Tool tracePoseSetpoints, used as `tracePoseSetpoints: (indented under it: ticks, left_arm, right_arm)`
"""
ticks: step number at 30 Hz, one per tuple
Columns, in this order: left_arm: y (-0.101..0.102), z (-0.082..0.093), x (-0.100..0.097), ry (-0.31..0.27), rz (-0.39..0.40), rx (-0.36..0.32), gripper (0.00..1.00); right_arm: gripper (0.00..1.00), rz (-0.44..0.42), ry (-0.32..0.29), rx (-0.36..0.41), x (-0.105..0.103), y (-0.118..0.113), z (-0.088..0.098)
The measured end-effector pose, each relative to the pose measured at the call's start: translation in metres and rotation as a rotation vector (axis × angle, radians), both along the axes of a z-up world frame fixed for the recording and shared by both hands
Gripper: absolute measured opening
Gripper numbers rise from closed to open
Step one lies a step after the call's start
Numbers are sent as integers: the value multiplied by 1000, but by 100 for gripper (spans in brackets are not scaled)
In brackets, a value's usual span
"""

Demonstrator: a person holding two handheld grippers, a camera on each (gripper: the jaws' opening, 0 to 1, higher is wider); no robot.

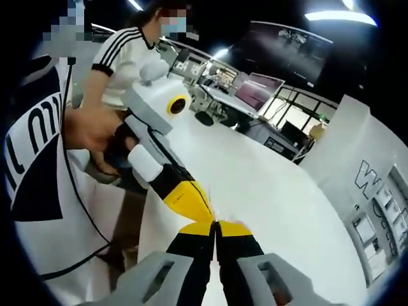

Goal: Open the resealable bag by pulling the two sides of the seal apart until the entire bag opening is separated and visibly accessible.

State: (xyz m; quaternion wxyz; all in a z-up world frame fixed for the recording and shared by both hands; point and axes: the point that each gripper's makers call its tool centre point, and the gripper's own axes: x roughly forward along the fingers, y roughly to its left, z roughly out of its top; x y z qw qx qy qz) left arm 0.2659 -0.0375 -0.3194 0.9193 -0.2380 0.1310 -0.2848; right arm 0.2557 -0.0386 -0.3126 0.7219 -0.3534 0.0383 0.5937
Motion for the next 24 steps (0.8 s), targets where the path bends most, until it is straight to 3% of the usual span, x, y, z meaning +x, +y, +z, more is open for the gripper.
tracePoseSetpoints:
  ticks: [8, 12, 16, 19, 24]
  left_arm:
    - [0, -3, -1, 25, -9, -5, 1]
    - [-1, -5, -2, 53, -18, -23, 1]
    - [-2, -2, 0, 52, -19, -37, 1]
    - [-2, 0, 2, 45, -15, -33, 1]
    - [-1, 1, 4, 38, -6, -33, 1]
  right_arm:
    - [0, -14, 15, -4, 0, 0, -2]
    - [0, -42, -35, 18, 6, -2, 7]
    - [0, -35, -17, 43, 7, -3, 14]
    - [0, -4, 14, 38, 1, -4, 12]
    - [0, 0, 13, 0, 1, -5, 1]
